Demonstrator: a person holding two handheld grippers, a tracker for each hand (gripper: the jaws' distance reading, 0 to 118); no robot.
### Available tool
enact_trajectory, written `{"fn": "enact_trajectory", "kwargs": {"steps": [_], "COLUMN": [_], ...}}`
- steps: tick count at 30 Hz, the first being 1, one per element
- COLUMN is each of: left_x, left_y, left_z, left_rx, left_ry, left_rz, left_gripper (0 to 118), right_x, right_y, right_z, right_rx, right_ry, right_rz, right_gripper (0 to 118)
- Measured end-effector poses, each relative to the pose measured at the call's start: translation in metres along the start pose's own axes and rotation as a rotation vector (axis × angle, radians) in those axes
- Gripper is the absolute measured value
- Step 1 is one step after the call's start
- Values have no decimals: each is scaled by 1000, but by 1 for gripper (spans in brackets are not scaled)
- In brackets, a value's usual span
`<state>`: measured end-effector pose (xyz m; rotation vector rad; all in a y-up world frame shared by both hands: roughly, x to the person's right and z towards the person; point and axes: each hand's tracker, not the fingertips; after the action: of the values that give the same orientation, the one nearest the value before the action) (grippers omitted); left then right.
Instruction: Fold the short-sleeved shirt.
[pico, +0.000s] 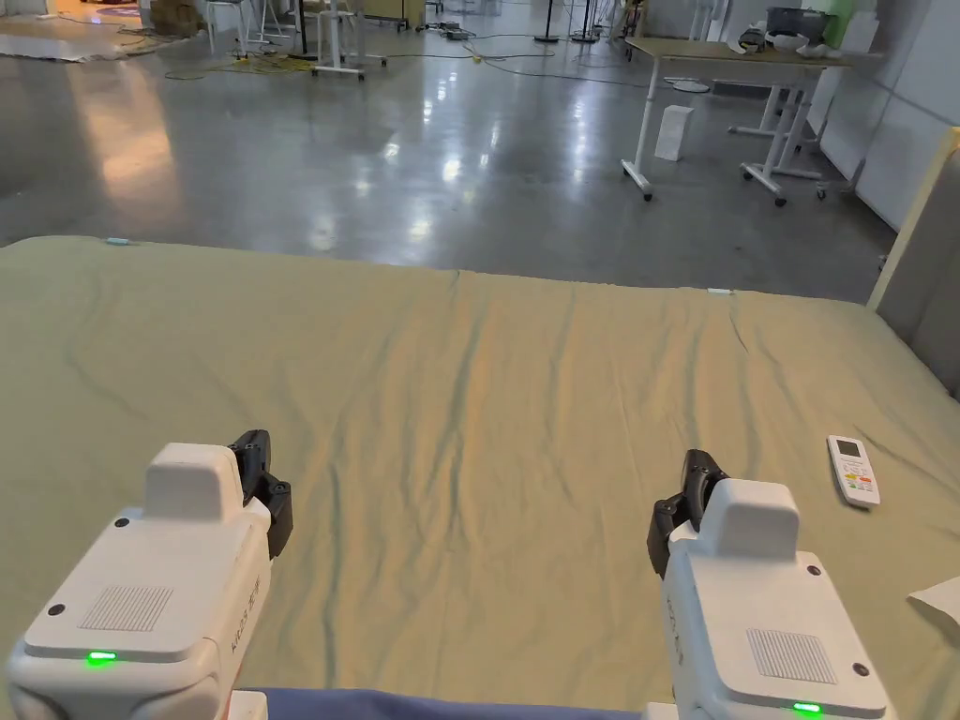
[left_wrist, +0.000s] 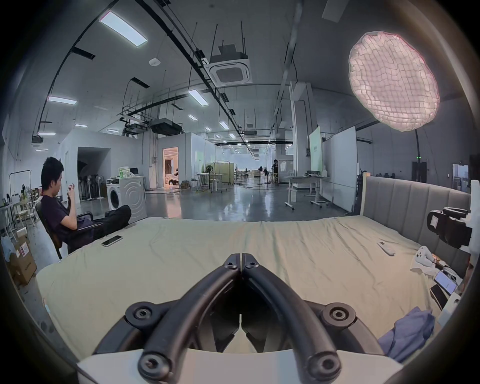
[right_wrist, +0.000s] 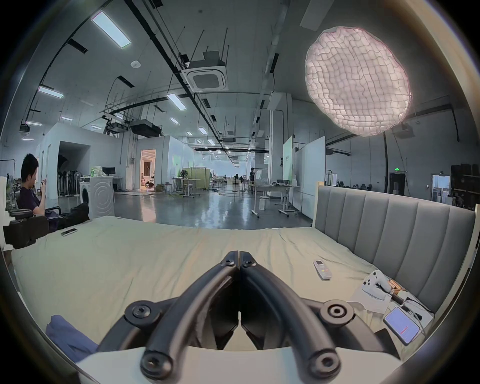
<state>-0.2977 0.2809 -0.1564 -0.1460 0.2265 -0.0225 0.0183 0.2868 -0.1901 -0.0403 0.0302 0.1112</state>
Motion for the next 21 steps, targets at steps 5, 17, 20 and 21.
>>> {"fn": "enact_trajectory", "kwargs": {"steps": [5, 17, 20, 21], "left_x": [-12, -129, -164, -177], "left_y": [1, -43, -73, -85], "left_z": [1, -33, -41, -44], "left_rx": [-28, -461, -613, -649], "left_ry": [-47, -305, -351, -333], "left_rz": [22, 251, 294, 306], "left_gripper": [0, 0, 0, 0], "right_x": [-2, 2, 3, 3], "right_y": [3, -8, -15, -17], "right_z": [-2, -7, -9, -9], "right_rx": [5, -56, -94, -103], "right_ry": [9, 36, 50, 50], "right_rz": [0, 48, 53, 57], "right_gripper": [0, 0, 0, 0]}}
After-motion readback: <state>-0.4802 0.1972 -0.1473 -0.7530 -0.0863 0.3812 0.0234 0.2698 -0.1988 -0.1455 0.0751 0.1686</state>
